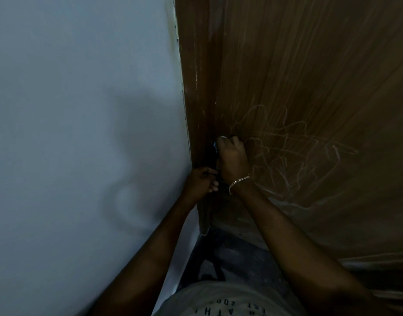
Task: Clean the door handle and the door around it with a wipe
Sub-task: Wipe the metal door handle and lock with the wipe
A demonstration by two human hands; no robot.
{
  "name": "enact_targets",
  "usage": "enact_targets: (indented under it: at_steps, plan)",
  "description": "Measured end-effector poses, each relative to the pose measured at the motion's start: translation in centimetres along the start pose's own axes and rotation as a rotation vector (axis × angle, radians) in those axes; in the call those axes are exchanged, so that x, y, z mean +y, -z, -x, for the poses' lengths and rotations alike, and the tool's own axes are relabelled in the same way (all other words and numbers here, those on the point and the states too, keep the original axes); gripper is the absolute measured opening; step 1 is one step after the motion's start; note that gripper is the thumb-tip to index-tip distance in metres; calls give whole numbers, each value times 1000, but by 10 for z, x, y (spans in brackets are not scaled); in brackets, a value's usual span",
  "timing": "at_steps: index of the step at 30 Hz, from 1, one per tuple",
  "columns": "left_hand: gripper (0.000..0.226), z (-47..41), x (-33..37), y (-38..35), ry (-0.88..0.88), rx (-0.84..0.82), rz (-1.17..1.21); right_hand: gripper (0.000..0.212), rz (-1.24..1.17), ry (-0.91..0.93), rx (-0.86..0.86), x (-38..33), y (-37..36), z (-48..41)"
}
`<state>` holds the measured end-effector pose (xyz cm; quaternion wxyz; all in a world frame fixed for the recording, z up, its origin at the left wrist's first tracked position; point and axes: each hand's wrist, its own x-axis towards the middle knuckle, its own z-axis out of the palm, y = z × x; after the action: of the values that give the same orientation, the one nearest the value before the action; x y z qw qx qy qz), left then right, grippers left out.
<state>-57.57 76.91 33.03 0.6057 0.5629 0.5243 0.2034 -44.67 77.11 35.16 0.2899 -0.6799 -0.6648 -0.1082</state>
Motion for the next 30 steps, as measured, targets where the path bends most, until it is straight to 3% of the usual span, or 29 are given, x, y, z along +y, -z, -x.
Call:
enact_targets:
  at_steps: [8, 15, 22, 27, 30]
  plan:
    - [24, 0, 1, 7, -26, 20, -18, 31, -35, 55, 19, 24, 7, 21]
    - [19, 0, 4, 4, -24, 1, -15, 33, 30, 118, -87, 2, 3, 4]
    - [22, 1, 1, 5, -31, 6, 4, 40, 58, 83, -53, 14, 9, 13]
    - [18, 3, 5, 0, -17, -15, 6, 28, 161, 129, -65, 0, -1, 3]
    - [19, 3, 5, 2, -24, -14, -1, 32, 135, 112, -40, 12, 5, 16]
